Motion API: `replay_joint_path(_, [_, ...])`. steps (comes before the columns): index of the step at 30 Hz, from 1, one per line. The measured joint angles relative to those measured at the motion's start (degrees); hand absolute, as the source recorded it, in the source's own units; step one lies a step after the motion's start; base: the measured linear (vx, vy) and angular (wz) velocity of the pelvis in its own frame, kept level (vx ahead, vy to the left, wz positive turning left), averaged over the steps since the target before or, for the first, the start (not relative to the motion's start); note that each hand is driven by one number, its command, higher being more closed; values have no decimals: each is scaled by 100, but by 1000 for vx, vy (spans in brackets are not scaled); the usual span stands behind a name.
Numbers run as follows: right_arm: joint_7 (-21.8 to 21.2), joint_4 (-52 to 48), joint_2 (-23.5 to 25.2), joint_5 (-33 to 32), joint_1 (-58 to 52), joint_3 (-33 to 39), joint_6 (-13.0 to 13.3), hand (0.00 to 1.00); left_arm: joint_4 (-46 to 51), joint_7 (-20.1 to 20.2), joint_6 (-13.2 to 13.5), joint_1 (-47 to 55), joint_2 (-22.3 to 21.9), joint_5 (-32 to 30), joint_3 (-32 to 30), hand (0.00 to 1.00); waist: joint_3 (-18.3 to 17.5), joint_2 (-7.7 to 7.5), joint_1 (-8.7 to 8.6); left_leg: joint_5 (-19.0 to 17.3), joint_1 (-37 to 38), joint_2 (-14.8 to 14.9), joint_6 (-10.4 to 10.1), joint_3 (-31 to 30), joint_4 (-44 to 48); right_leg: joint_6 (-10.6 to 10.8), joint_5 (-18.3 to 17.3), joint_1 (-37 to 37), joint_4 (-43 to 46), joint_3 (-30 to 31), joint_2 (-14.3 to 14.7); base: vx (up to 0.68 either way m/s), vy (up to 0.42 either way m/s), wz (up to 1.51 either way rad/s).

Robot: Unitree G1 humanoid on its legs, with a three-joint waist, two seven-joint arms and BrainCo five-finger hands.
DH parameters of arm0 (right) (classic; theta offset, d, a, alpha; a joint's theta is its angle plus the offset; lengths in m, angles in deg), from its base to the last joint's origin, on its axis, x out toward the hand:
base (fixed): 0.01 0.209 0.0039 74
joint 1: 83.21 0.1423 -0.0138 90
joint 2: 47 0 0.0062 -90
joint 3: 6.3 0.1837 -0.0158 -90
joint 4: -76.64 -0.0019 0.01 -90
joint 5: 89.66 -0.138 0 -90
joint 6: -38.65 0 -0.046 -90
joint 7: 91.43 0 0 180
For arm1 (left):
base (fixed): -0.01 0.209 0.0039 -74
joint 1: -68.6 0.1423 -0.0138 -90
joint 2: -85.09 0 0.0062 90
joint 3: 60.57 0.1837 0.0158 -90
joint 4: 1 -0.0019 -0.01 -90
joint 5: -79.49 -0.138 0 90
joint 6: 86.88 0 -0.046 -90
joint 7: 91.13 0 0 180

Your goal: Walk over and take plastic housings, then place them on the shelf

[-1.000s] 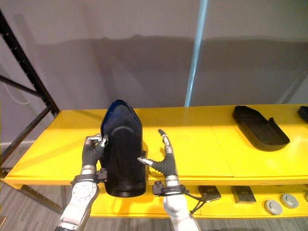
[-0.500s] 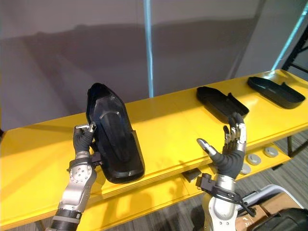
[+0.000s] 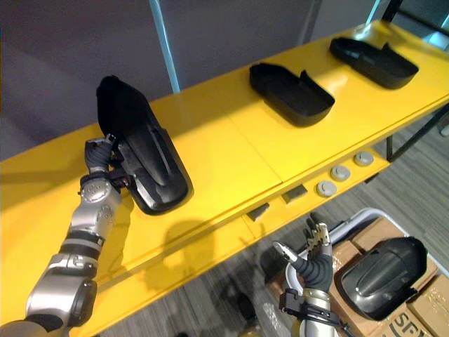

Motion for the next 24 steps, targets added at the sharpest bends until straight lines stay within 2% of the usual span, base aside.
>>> replay_joint_path(2, [-17, 0, -2, 0, 8, -61, 0, 0, -331, 56, -89, -257, 84, 9, 2, 100, 134, -8, 6, -3, -20, 14, -3, 0, 41, -6, 13, -4, 5, 3, 8, -39, 17, -1])
replay_joint_path(3, [-26, -1, -7, 0, 25, -115, 0, 0, -482, 84, -108, -397, 142, 21, 3, 0, 174, -13, 5, -8, -74, 19, -2, 1, 79, -7, 20, -50, 15, 7, 8, -36, 34, 0])
replay_joint_path(7, [-35, -3, 15, 0, 37, -365, -1, 0, -768, 168, -168, -767, 349, 32, 115, 0, 277, -57, 6, -7, -199, 23, -1, 11, 131, -3, 34, -175, 59, 28, 10, -19, 43, -2])
replay_joint_path(16, [-50, -16, 40, 0, 41, -538, -3, 0, -776, 199, -193, -1063, 434, 112, 298, 0, 446, -126, 49, -8, -199, 22, -1, 3, 164, -4, 34, -168, 84, 21, 6, -5, 40, 0])
replay_joint_path(24, [-99, -14, 47, 1, 31, -685, -15, 0, -201, 143, -177, -1201, 429, 357, 670, 0, 462, -149, 44, -12, -200, 17, 6, -8, 166, -4, 34, -156, 75, 10, -1, -1, 43, 1])
